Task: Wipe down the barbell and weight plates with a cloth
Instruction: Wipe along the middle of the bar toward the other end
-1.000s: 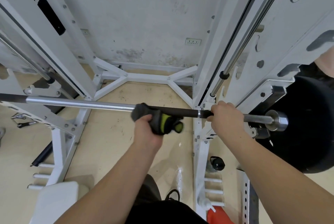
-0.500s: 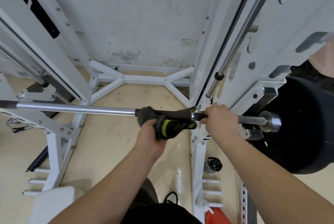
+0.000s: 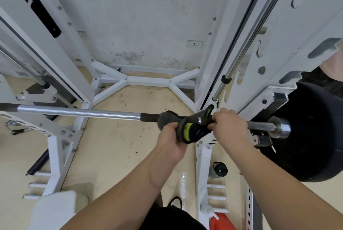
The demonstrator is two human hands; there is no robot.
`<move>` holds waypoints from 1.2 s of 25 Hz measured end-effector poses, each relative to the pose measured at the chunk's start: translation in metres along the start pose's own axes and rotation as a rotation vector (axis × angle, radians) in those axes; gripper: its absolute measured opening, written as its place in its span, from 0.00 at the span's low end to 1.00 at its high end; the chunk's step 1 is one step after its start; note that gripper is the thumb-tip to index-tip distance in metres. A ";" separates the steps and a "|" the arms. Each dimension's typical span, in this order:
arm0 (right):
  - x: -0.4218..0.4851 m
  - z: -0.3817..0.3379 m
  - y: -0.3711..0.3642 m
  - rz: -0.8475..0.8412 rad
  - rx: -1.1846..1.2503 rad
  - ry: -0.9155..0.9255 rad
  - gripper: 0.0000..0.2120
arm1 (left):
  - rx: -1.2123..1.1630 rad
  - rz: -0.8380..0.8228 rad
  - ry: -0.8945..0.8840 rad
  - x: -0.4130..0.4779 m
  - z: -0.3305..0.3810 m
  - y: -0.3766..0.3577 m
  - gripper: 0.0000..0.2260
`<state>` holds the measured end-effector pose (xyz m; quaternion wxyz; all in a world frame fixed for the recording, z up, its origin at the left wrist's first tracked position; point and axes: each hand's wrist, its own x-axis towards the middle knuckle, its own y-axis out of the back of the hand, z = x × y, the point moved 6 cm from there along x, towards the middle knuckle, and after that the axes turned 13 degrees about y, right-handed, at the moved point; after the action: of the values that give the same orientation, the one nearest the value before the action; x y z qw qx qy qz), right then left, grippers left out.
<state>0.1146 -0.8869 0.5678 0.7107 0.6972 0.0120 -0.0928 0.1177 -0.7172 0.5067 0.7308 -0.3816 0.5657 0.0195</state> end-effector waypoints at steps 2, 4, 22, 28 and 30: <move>0.000 0.002 -0.002 0.002 0.021 -0.010 0.08 | -0.074 0.009 -0.085 -0.001 0.031 0.021 0.14; 0.001 0.001 -0.002 -0.002 0.048 -0.028 0.07 | -0.148 0.054 -0.128 -0.005 0.053 0.032 0.13; -0.004 0.003 0.000 0.056 0.047 -0.030 0.07 | 0.062 0.057 -0.019 -0.002 -0.008 -0.019 0.17; -0.040 0.056 0.008 0.177 0.352 0.034 0.10 | 0.336 0.070 -0.037 -0.031 -0.058 -0.047 0.15; -0.063 0.095 0.002 0.192 0.275 -0.048 0.10 | 0.437 0.071 -0.229 -0.048 -0.035 -0.056 0.14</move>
<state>0.0426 -0.9745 0.5820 0.6142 0.7835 -0.0847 -0.0418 0.0976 -0.7576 0.5746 0.8542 -0.1896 0.4830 -0.0344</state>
